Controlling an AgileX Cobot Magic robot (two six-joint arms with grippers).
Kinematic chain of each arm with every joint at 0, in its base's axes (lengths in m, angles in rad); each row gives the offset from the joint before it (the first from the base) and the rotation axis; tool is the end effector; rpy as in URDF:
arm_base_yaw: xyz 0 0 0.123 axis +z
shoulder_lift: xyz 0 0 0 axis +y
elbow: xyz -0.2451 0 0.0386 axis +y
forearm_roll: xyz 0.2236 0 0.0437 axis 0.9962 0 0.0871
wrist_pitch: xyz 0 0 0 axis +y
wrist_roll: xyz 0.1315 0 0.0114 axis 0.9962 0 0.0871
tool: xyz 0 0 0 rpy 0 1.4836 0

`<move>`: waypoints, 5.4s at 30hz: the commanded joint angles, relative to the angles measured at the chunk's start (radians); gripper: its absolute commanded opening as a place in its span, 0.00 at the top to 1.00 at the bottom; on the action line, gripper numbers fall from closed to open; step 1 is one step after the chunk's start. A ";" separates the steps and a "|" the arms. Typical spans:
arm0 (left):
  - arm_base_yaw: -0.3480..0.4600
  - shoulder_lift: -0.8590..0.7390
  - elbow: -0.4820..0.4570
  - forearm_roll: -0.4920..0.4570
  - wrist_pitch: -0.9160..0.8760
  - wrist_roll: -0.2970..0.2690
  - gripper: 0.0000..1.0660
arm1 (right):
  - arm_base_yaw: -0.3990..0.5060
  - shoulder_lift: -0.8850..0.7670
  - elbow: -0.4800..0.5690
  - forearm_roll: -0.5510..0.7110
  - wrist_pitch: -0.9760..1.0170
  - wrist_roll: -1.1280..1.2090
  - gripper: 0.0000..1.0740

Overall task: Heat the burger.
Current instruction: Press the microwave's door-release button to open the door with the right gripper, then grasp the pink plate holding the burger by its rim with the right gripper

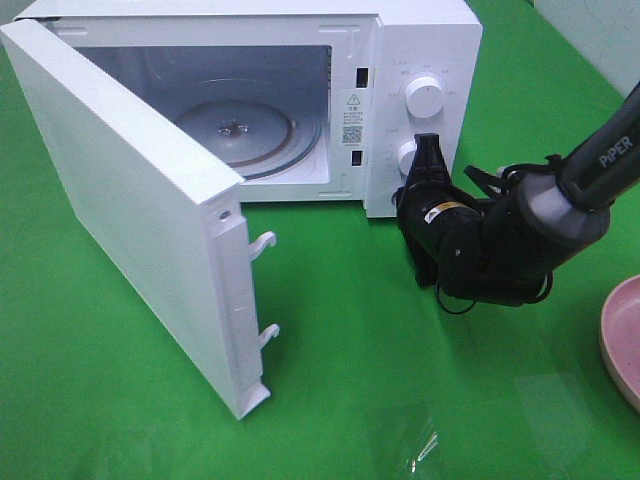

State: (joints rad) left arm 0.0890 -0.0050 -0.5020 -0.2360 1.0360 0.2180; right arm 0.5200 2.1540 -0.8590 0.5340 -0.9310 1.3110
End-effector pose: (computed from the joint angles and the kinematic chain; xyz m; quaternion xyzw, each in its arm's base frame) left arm 0.0487 -0.0223 0.2532 0.0576 0.8370 -0.0351 0.5430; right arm 0.3594 0.1437 0.0617 0.5302 0.6126 0.4160 0.4129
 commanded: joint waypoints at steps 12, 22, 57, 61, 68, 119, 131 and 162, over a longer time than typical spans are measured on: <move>0.003 -0.018 0.002 0.000 -0.007 0.000 0.08 | -0.028 -0.089 0.114 -0.097 0.034 0.009 1.00; 0.003 -0.018 0.002 0.000 -0.007 0.000 0.08 | -0.028 -0.204 0.180 -0.134 0.187 -0.074 1.00; 0.003 -0.018 0.002 0.000 -0.006 0.001 0.08 | -0.032 -0.602 0.205 -0.253 1.105 -1.193 0.92; 0.003 -0.018 0.002 0.000 -0.006 0.001 0.08 | -0.032 -0.635 0.205 -0.380 1.215 -1.192 0.91; 0.003 -0.018 0.002 0.000 -0.006 0.001 0.08 | -0.033 -0.700 0.205 -0.534 1.369 -1.189 0.89; 0.003 -0.018 0.002 0.000 -0.006 0.001 0.08 | -0.358 -0.504 0.205 -0.758 1.441 -1.170 0.13; 0.003 -0.018 0.002 0.000 -0.006 0.001 0.08 | -0.358 -0.406 0.205 -0.761 1.380 -1.170 0.16; 0.003 -0.018 0.002 0.000 -0.006 0.001 0.08 | -0.354 -0.406 0.200 -0.947 1.468 -0.965 1.00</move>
State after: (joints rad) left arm 0.0890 -0.0050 -0.5020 -0.2360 1.0360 0.2180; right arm 0.1680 1.7390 -0.6610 -0.3820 0.5230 0.3360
